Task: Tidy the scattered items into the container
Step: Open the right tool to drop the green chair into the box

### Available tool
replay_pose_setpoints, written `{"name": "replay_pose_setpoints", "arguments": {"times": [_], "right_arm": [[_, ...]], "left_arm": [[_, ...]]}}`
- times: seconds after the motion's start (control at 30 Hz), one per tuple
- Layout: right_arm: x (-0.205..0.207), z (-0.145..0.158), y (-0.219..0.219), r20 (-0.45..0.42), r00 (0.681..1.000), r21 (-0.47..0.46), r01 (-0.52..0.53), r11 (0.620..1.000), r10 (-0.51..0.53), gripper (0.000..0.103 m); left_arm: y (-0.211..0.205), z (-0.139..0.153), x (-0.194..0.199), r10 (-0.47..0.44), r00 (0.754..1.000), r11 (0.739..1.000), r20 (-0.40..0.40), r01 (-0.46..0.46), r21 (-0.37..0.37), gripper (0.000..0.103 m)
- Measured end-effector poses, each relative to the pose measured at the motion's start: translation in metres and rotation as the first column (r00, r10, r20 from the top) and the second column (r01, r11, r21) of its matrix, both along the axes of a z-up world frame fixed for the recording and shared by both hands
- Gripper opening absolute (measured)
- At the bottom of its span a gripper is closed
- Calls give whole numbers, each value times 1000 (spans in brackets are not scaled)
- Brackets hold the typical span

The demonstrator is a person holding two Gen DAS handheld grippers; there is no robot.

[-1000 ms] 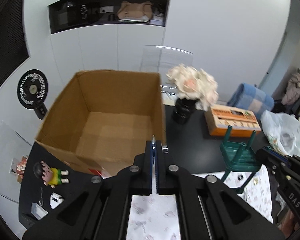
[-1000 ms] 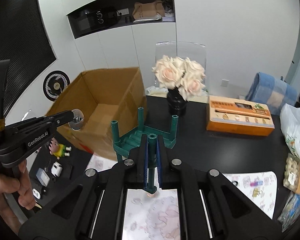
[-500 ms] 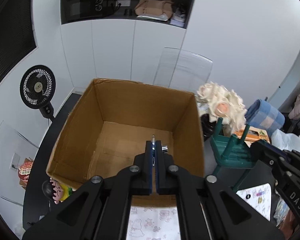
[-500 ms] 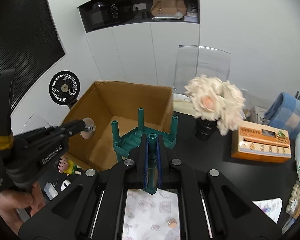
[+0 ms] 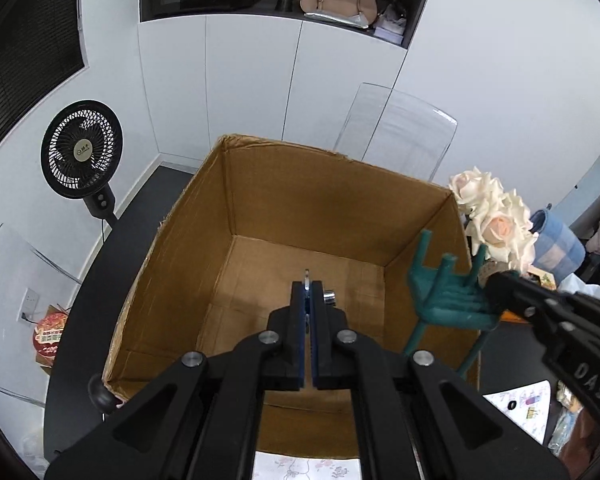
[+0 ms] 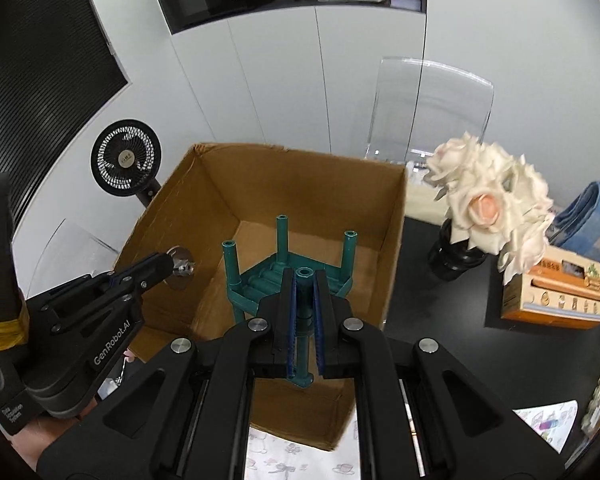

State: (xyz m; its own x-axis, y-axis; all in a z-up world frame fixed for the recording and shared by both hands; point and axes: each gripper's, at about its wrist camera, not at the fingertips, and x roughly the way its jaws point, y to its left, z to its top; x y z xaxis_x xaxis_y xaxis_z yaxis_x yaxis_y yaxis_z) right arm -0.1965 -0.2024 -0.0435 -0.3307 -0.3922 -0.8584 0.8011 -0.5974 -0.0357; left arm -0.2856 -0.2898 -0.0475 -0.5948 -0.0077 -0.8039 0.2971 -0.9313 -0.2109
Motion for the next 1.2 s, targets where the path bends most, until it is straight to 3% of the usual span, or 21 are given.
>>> {"name": "replay_pose_setpoints", "arguments": {"times": [0.3,0.33,0.37,0.4,0.43,0.47,0.5,0.53,0.63,0.77,1.2], "right_arm": [[4,-7,-3,-14,1000,43,2,999,-2,9],[4,-7,-3,-15,1000,45,1,999,0,17],[4,-6,-2,-18,1000,43,2,999,-1,40],[4,-4,0,-30,1000,36,9,999,-8,53],[5,-1,2,-46,999,24,14,1000,-13,71],[5,1,4,-58,998,14,12,1000,-11,75],[6,4,6,-67,998,8,8,1000,-7,76],[7,6,8,-77,997,2,4,1000,-3,83],[6,11,15,-92,996,-5,13,1000,-13,94],[0,17,24,-83,996,-11,30,999,-31,103],[2,26,58,-68,997,-2,26,1000,-26,103]], "left_arm": [[-8,-3,-1,26,1000,1000,-12,-26,2,3],[-8,-3,-2,38,999,999,-6,-38,-10,4],[-7,-4,-3,48,999,998,12,-48,-29,7],[-7,-4,-4,57,998,997,28,-56,-46,22],[-5,-4,-4,59,998,997,35,-57,-54,48],[-5,-3,-3,55,998,997,32,-54,-52,63],[-3,-3,-3,48,999,997,25,-47,-54,89],[0,-2,-2,46,999,996,24,-44,-72,99],[9,3,0,48,999,991,19,-46,-126,99],[14,6,2,29,1000,995,2,-29,-99,101],[35,25,20,20,999,993,-39,-25,-112,102]]}}
